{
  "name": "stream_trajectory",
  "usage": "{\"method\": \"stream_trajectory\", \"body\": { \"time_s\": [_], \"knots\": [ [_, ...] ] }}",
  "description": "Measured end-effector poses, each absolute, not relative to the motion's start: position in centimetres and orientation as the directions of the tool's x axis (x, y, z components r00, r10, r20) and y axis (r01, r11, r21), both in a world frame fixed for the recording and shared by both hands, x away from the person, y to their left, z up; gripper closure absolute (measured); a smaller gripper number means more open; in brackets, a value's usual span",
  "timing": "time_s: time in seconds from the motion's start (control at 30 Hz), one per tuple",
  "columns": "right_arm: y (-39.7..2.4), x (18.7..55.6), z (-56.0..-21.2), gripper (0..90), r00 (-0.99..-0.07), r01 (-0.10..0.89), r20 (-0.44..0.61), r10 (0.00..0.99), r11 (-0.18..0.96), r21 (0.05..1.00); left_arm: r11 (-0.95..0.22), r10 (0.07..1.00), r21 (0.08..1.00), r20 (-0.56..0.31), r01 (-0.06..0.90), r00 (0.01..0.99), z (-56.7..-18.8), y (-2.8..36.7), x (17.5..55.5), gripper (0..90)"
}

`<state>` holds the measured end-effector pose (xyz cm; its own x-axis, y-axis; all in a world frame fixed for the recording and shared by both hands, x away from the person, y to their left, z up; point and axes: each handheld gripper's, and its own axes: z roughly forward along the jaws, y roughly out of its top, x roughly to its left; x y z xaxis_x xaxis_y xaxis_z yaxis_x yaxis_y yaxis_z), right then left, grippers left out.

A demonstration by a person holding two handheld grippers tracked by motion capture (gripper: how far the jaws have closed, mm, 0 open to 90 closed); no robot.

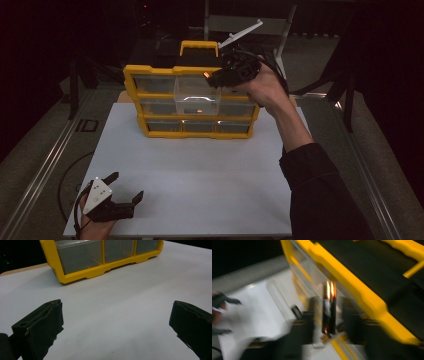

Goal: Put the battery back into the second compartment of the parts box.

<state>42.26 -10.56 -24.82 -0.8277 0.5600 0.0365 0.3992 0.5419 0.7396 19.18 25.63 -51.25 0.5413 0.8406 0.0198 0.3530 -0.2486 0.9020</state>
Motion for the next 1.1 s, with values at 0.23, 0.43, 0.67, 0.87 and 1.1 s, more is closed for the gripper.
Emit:
{"method": "stream_trajectory", "body": {
  "time_s": [0.23,0.43,0.67,0.87,1.1],
  "knots": [
    [-11.4,41.8,-24.9,13.6,-0.791,0.404,0.012,0.611,0.508,0.761,-0.251,0.841,0.901,0.021,0.354,0.541,-51.3,25.6,19.2,0.1],
    [-13.2,41.4,-25.7,14.4,-0.781,0.407,0.007,0.624,0.501,0.763,-0.248,0.842,0.902,0.02,0.353,0.54,-51.3,25.6,19.2,0.1],
    [-15.7,40.6,-28.1,15.8,-0.765,0.413,-0.011,0.644,0.504,0.759,-0.252,0.841,0.9,0.022,0.355,0.54,-51.3,25.5,19.2,0.1],
    [-17.3,39.4,-32.2,15.7,-0.738,0.422,-0.061,0.672,0.531,0.735,-0.249,0.843,0.9,0.021,0.357,0.537,-51.3,25.5,19.2,0.1],
    [-19.6,38.2,-36.8,13.8,-0.703,0.451,-0.064,0.708,0.514,0.73,-0.247,0.846,0.899,0.019,0.361,0.533,-51.3,25.6,19.3,0.2]
  ]
}}
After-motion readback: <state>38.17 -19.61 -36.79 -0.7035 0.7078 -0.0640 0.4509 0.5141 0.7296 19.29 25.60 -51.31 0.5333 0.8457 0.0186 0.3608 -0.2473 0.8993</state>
